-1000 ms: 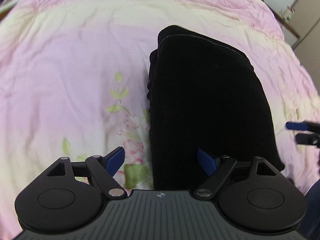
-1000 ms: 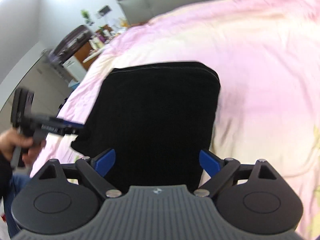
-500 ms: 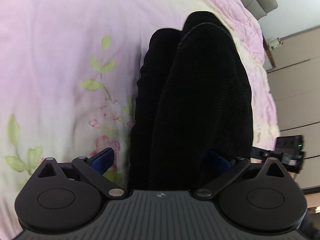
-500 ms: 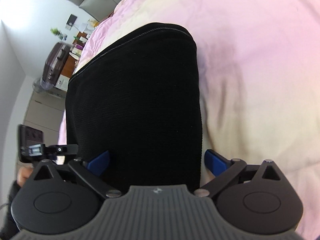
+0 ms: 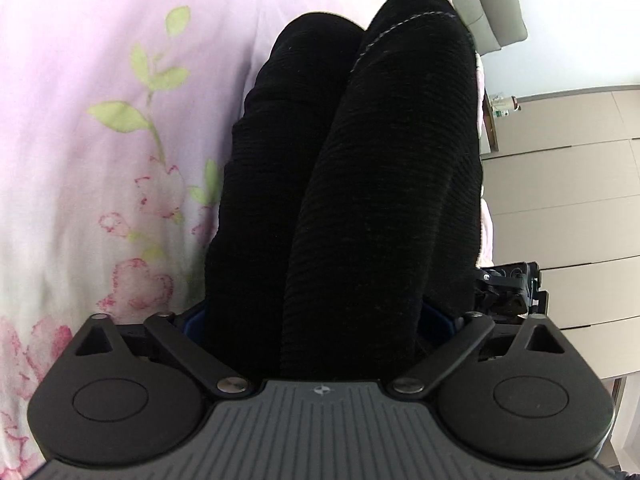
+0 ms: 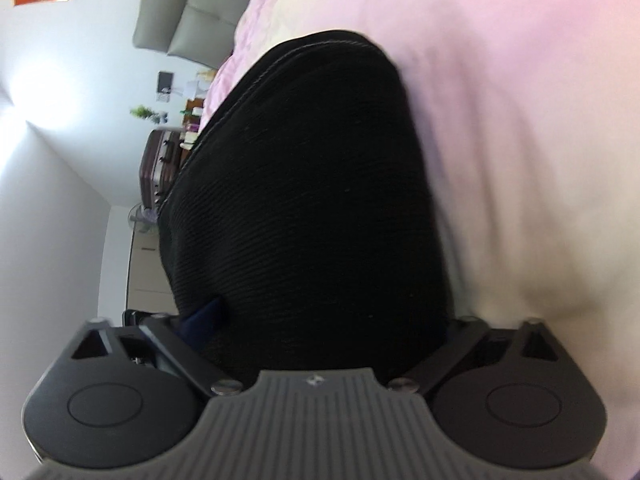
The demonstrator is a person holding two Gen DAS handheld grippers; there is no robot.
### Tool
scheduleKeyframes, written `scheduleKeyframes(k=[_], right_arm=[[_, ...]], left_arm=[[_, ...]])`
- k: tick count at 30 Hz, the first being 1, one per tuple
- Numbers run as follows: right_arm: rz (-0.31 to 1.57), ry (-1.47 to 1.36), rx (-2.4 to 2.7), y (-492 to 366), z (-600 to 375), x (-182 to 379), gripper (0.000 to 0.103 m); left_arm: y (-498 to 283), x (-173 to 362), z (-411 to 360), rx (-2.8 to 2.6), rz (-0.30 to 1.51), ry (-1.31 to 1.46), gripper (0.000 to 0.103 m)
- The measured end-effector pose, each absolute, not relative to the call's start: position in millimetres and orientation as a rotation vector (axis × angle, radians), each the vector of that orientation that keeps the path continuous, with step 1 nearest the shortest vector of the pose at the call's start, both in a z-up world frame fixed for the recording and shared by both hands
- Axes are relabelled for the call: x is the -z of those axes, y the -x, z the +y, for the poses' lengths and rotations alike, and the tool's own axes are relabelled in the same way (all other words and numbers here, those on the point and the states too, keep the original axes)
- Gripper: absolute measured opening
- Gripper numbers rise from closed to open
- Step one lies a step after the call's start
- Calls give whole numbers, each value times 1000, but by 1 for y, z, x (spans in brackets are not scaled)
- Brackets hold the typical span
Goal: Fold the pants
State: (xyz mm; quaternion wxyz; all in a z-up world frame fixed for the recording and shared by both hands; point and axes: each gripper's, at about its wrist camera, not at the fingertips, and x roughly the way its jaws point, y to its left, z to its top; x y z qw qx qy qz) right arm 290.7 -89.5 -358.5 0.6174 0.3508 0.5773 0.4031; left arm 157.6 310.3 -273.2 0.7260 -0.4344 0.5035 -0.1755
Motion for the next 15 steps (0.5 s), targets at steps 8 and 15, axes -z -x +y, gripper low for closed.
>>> scheduleKeyframes(k=[8,15], right_arm=[[1280,-905,-944,-272,-100,337,47],[1233,-941,-1018,-262,-88,287,46]], left_arm=[[-140,249,322,421,1023,1040,77],[-97,195,354,408,923,1021,77]])
